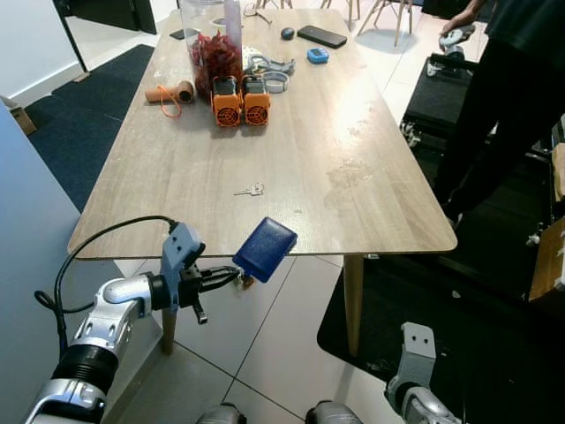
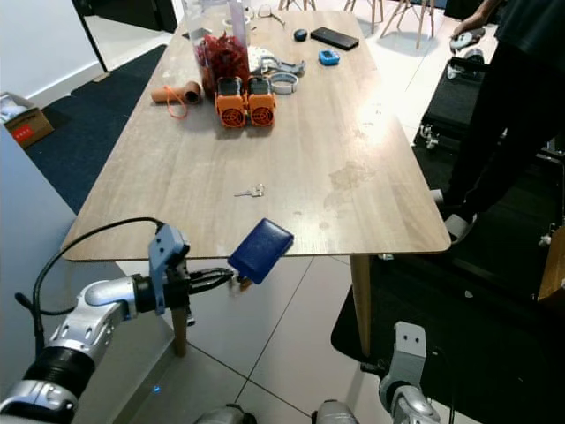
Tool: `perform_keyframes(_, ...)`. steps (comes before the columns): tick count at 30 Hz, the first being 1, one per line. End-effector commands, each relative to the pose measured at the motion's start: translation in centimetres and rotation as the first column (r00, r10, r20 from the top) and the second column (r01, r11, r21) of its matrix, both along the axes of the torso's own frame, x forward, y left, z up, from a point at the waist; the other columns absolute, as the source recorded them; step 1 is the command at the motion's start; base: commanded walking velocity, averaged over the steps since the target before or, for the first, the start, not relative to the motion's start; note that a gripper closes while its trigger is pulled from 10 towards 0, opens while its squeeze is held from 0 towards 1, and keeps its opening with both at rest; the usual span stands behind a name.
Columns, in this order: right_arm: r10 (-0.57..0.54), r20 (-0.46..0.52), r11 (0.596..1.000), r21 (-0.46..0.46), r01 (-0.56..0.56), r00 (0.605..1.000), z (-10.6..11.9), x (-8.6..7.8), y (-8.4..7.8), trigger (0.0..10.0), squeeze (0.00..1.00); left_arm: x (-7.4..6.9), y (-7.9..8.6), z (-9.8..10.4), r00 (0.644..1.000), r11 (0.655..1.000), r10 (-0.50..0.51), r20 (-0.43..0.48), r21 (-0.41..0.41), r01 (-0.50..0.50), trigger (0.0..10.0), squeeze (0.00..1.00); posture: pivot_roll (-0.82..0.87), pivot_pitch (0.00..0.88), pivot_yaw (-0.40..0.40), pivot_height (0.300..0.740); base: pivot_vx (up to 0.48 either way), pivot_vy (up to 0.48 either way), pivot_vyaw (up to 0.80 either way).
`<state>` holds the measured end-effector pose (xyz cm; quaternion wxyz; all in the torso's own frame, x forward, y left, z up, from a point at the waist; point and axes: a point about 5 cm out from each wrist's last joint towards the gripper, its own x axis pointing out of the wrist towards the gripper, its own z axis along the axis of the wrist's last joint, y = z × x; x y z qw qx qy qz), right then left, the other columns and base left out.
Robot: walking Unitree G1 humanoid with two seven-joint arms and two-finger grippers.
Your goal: Hang keys on a hook
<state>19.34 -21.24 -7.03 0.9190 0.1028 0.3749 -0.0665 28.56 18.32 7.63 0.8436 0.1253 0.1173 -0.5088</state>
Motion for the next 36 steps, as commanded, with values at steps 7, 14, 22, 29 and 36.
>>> perform_keyframes(7,-0.012,-0.023,1.000,0.003,0.012,1.000,-0.3,-0.6,-0.3,10.0,0.00,-1.1,1.7,-2.4,0.999,0.968,-0.041,0.022,0.250,0.035,0.0,0.00,0.04,0.084,-0.014,0.740,0.000,0.000,0.00)
perform_keyframes(14,-0.011,-0.024,1.000,0.005,0.011,1.000,-0.3,-0.6,-0.2,10.0,0.00,-1.4,4.8,-5.7,0.990,0.787,0.114,0.084,0.600,-0.142,0.0,0.00,0.04,0.082,-0.015,0.740,0.000,0.000,0.00)
perform_keyframes(22,-0.014,-0.023,1.000,0.007,0.014,1.000,-0.3,-0.5,-0.2,10.0,0.00,-2.6,6.2,-8.1,0.913,0.705,0.392,0.109,0.601,-0.375,0.0,0.00,0.04,0.077,-0.015,0.740,0.000,0.000,0.00)
perform_keyframes(29,-0.013,-0.028,1.000,0.012,0.013,1.000,-0.4,-0.6,0.1,10.0,0.00,-5.5,7.0,-11.0,0.760,0.606,0.649,0.034,0.581,-0.544,0.0,0.00,0.05,0.068,-0.016,0.740,0.000,0.000,0.00)
perform_keyframes(36,-0.013,-0.039,1.000,0.021,0.014,0.999,-0.7,-0.9,0.7,10.0,0.00,-7.8,7.1,-12.9,0.462,0.437,0.883,-0.084,0.505,-0.744,0.0,0.00,0.05,0.057,-0.012,0.740,0.000,0.000,0.00)
